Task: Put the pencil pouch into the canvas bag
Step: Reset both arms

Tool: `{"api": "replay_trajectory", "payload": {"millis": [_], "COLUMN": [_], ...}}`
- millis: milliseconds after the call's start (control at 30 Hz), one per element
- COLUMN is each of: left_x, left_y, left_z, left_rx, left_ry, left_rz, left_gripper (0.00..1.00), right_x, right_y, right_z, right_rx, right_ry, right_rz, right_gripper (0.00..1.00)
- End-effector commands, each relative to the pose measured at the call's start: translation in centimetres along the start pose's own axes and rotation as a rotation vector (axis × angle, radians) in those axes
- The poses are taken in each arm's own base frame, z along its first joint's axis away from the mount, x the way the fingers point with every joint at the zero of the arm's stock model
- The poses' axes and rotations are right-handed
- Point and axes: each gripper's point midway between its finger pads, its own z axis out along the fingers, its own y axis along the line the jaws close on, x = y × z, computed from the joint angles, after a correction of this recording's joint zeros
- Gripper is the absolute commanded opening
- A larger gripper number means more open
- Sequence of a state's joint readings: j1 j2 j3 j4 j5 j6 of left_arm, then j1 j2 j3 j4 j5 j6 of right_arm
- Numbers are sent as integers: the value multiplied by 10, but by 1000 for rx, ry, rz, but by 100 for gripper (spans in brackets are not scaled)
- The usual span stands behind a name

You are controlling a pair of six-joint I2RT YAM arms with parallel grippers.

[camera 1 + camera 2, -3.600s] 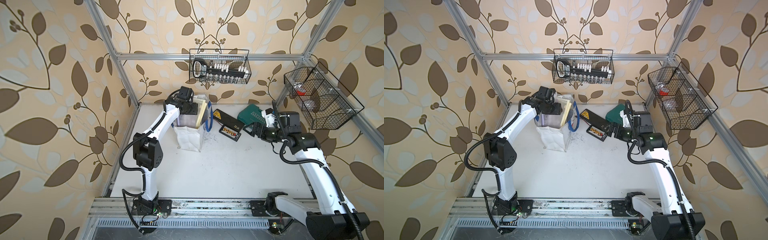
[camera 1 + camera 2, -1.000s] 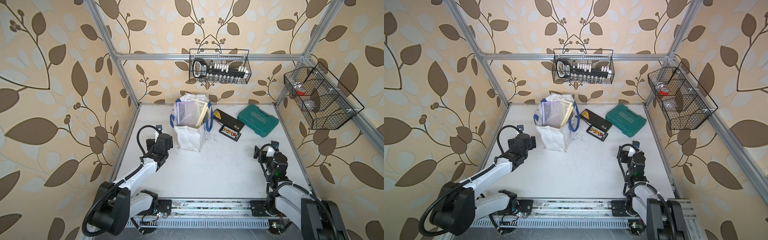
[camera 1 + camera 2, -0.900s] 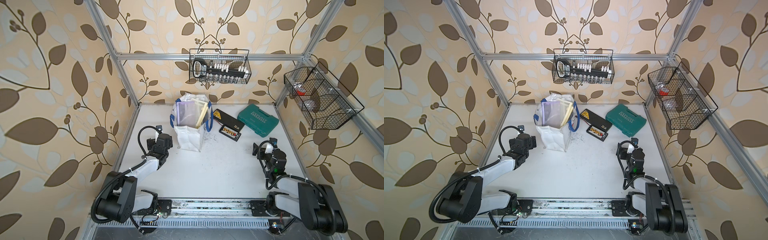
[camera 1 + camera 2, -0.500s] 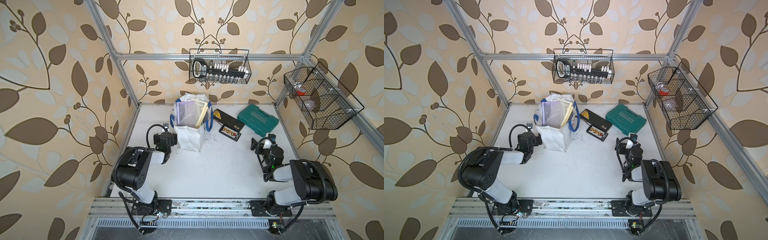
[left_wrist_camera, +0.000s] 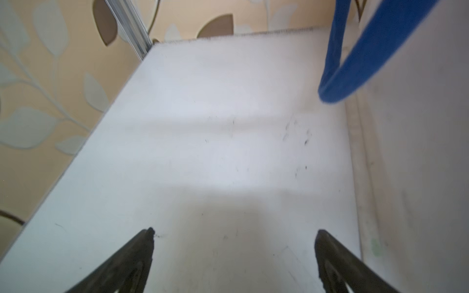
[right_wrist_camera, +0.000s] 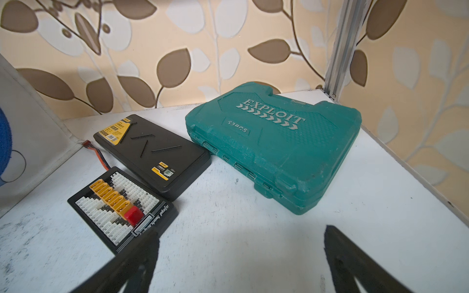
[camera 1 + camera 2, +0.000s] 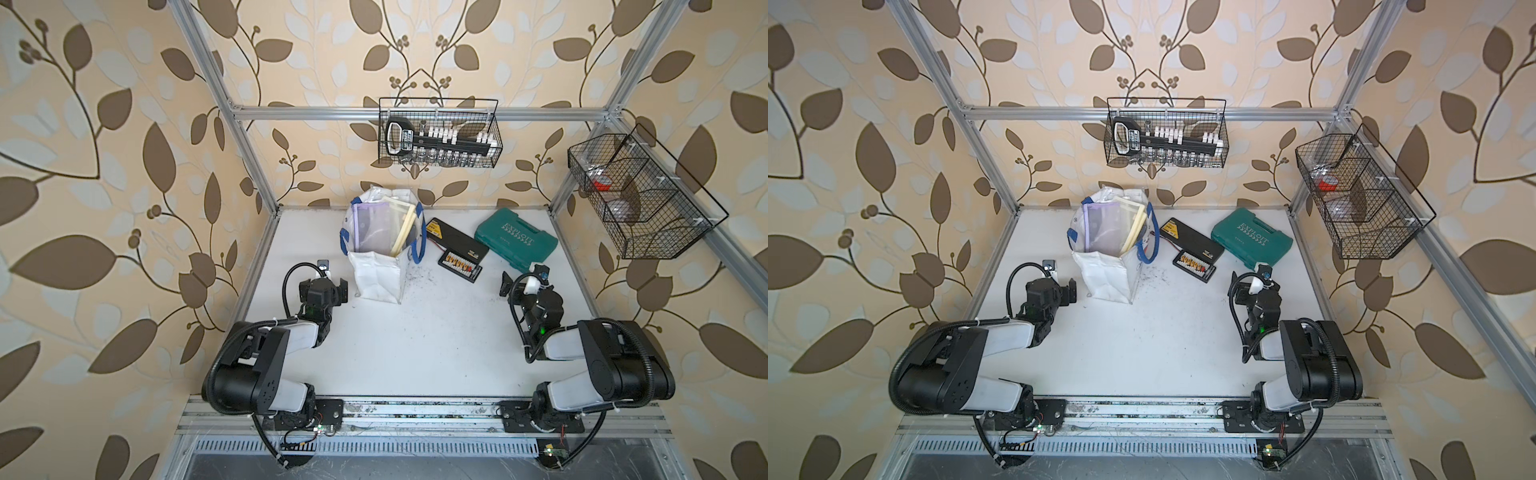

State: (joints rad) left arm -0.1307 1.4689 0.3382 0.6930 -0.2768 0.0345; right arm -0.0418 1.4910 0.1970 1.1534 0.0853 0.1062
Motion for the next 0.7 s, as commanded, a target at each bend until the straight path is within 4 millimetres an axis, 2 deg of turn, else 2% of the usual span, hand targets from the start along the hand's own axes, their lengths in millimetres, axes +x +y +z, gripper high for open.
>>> {"api": "replay_trajectory", "payload": {"millis": [0,100,333,433,667], "left_x": [-27,-24,-23,-23,-24], "left_y": [6,10,11,11,11], "left_z": [4,14,14,14,12], "left_rx": [28,33,40,41,41], "left_ry": [-122,-57,-48,-47,-57], "left_rz": [-90,-113,-119,-119,-120], "left_gripper": [99,99,99,99,99], "right_x": [-9,-10,-9,-6,-6], "right_y": [1,2,3,24,21], "right_z": [4,4,4,7,7], "right_rx": [17,16,12,-108,-118], "right_ry": [-25,-26,-25,2,1], "right_rz": [-16,-16,-21,-73,-54], "right_gripper": [100,100,100,100,100]}}
